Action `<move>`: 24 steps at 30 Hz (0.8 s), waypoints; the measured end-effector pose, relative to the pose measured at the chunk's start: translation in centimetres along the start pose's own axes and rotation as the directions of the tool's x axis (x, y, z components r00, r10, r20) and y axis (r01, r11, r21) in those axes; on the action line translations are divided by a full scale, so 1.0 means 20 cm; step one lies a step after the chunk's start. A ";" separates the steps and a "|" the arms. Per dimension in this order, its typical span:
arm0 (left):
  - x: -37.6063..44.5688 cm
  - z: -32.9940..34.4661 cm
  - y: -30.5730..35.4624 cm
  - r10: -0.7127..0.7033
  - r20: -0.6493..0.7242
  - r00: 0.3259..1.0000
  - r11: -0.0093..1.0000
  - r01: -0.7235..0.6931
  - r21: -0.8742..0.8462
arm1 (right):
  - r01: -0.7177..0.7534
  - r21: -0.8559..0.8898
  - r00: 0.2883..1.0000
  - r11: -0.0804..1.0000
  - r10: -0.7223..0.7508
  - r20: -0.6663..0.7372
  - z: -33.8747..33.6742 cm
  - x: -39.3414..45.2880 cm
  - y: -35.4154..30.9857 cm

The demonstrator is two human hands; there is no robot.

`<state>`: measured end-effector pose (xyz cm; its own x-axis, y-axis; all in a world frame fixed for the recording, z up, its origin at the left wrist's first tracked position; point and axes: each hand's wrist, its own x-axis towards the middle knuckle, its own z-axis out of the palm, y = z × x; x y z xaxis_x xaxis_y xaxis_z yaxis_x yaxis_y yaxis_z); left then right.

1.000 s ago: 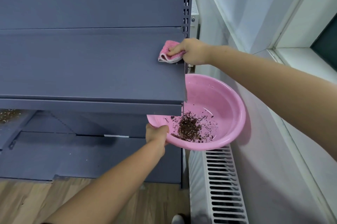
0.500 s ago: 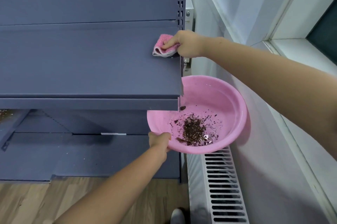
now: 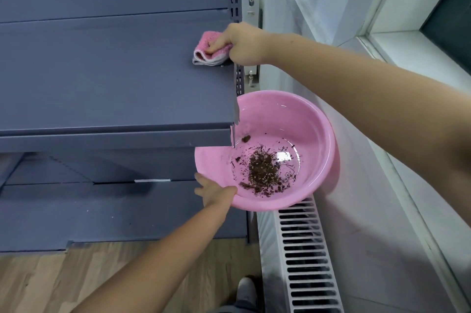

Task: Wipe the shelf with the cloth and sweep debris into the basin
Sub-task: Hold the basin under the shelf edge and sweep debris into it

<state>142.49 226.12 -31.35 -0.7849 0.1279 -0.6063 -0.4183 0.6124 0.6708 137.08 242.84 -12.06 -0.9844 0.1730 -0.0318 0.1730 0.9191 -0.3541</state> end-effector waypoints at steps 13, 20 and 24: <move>0.01 0.01 0.01 0.151 0.033 0.988 0.890 -0.151 0.431 | 0.000 0.030 1.000 1.000 0.000 -0.009 0.00 0.01 0.02; 0.02 0.01 0.00 0.176 0.025 0.984 0.882 -0.168 0.441 | 0.051 -0.015 0.999 0.999 -0.051 -0.008 0.01 0.03 -0.05; 0.02 -0.03 0.00 0.229 -0.015 0.973 0.857 -0.194 0.477 | 0.047 -0.006 0.999 0.999 -0.047 0.001 0.01 0.04 -0.06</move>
<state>141.97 225.80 -31.29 -0.8665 0.2529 -0.4304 0.0119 0.8724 0.4886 136.13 241.83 -11.96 -0.9915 0.1289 -0.0160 0.1263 0.9285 -0.3493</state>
